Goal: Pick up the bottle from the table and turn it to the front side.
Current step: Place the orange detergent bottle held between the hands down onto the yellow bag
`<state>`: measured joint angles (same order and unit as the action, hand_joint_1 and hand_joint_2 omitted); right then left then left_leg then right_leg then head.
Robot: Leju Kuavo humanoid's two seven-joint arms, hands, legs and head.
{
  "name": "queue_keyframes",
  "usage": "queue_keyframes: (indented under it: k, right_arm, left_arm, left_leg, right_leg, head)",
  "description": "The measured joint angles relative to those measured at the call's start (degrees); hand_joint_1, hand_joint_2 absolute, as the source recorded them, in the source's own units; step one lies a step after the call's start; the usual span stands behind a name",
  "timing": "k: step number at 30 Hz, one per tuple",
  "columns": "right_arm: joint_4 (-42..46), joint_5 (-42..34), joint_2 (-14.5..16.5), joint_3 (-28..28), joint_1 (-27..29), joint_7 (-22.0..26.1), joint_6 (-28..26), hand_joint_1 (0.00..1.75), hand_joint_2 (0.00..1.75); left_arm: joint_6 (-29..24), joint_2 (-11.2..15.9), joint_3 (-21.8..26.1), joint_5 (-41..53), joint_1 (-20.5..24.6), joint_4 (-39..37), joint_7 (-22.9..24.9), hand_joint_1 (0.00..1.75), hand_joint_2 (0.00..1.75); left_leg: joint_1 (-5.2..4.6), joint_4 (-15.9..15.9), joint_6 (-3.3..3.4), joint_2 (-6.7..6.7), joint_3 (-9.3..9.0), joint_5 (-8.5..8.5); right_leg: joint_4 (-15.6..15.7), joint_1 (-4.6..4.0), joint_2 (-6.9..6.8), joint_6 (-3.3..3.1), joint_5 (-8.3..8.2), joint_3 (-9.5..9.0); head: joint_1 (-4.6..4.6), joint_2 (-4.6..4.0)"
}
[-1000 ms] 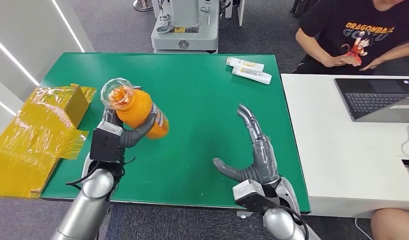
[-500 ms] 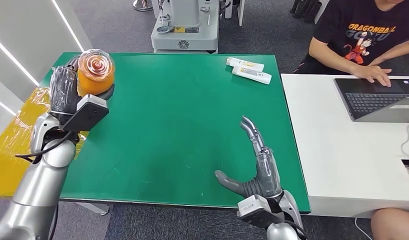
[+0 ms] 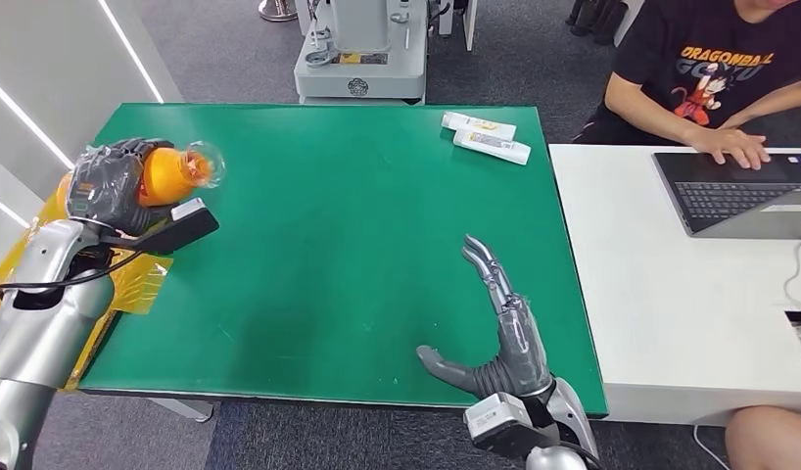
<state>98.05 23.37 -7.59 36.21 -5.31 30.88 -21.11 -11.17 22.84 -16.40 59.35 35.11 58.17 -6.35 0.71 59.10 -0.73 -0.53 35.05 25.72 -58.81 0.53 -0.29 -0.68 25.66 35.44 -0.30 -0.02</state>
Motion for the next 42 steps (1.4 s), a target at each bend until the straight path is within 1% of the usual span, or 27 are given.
queue_keyframes:
  k: [4, 9, 14, 18, 20, 23, 26, 33, 37, 41, 42]
  right_arm:
    - [0.64, 1.0, 0.07, -0.22, 0.52, -0.69, 0.47, 0.0, 1.75]
    - [1.25, 1.89, 0.08, -0.56, 1.12, -1.49, 0.53, 0.0, 1.75]
    - [1.4, 1.74, 0.09, -0.58, 1.4, -1.96, 0.62, 0.0, 1.75]
    - [1.4, 1.57, 0.09, -0.58, 1.58, -2.06, 0.63, 0.0, 1.75]
    - [1.35, 1.27, 0.08, -0.58, 1.74, -2.08, 0.6, 0.0, 1.75]
    - [1.04, 0.26, 0.06, -0.58, 1.82, -2.08, 0.53, 0.0, 1.75]
    - [0.61, -0.59, 0.04, -0.58, 1.79, -2.02, 0.44, 0.0, 1.75]
    - [-0.31, -2.22, -0.33, -0.47, 1.83, -1.98, 0.34, 0.0, 1.75]
    - [-0.43, -2.47, -0.41, -0.45, 1.83, -1.96, 0.37, 0.0, 1.75]
    - [-1.51, -3.52, -0.94, -0.34, 1.31, -1.67, 0.57, 0.0, 1.75]
    - [-1.74, -3.67, -1.03, -0.27, 1.12, -1.63, 0.64, 0.0, 1.75]
  left_arm:
    - [-1.36, -0.36, -0.39, 4.88, -0.63, -4.92, 0.58, 1.75, 1.75]
    - [-3.36, -1.59, -0.65, 7.93, -0.73, -11.69, 0.84, 1.75, 1.75]
    - [-7.07, -2.82, -0.72, 10.66, -0.7, -18.69, 1.18, 1.75, 1.75]
    - [-9.45, -3.42, -0.74, 11.49, -0.86, -22.56, 1.44, 1.75, 1.75]
    - [-11.51, -3.51, -0.74, 12.07, -1.35, -24.05, 1.43, 1.75, 1.75]
    - [-15.32, -3.5, -0.74, 12.98, -2.66, -26.1, 1.16, 1.75, 1.75]
    - [-17.25, -3.43, -0.73, 13.67, -3.92, -27.49, 0.93, 1.75, 1.75]
    - [-19.43, -2.96, 0.01, 14.58, -7.01, -29.41, 1.24, 1.75, 1.75]
    - [-19.67, -2.88, 0.17, 14.66, -7.34, -29.54, 1.24, 1.75, 1.75]
    - [-20.93, -2.42, 1.14, 15.17, -9.0, -30.39, 1.33, 1.75, 1.75]
    - [-20.99, -2.38, 1.38, 15.31, -9.24, -30.53, 1.37, 1.71, 1.75]
  left_leg:
    - [0.0, 0.0, 0.0, 0.02, 0.0, 0.0]
    - [0.01, 0.0, -0.01, -0.01, -0.01, 0.0]
    - [0.02, 0.0, -0.01, -0.02, 0.0, 0.0]
    - [0.02, 0.0, -0.01, -0.01, 0.01, 0.0]
    - [0.01, -0.01, -0.01, -0.02, 0.02, 0.01]
    - [0.01, -0.01, -0.03, -0.02, 0.02, 0.02]
    - [0.02, -0.01, -0.03, 0.01, 0.03, 0.03]
    - [0.02, -0.02, -0.04, -0.01, 0.04, 0.03]
    - [0.02, -0.02, -0.04, 0.0, 0.04, 0.03]
    - [0.02, -0.02, -0.04, 0.06, 0.05, 0.03]
    - [0.02, -0.02, -0.04, 0.05, 0.05, 0.03]
  right_leg:
    - [0.01, 0.0, -0.02, 0.0, 0.0, 0.0]
    - [0.0, 0.0, 0.01, 0.0, 0.0, 0.02]
    - [0.0, 0.0, 0.01, -0.01, 0.0, 0.02]
    - [0.0, 0.0, 0.01, -0.01, 0.0, 0.02]
    - [0.0, 0.0, 0.01, -0.01, 0.0, 0.02]
    - [0.0, 0.0, 0.01, -0.03, 0.03, 0.02]
    - [0.0, 0.0, -0.01, -0.04, 0.05, 0.02]
    - [0.0, 0.0, 0.0, -0.05, 0.05, 0.02]
    - [0.0, 0.0, 0.0, -0.05, 0.06, 0.03]
    - [0.0, 0.0, -0.06, -0.06, 0.07, 0.02]
    - [0.0, 0.0, -0.05, -0.06, 0.07, 0.02]
  head:
    - [-0.01, 0.0]
    - [0.0, 0.0]
    - [-0.01, 0.0]
    - [-0.01, 0.0]
    - [-0.01, 0.0]
    - [-0.01, 0.0]
    - [0.0, 0.0]
    - [-0.02, 0.0]
    - [-0.03, 0.0]
    - [-0.02, 0.0]
    - [-0.02, 0.0]
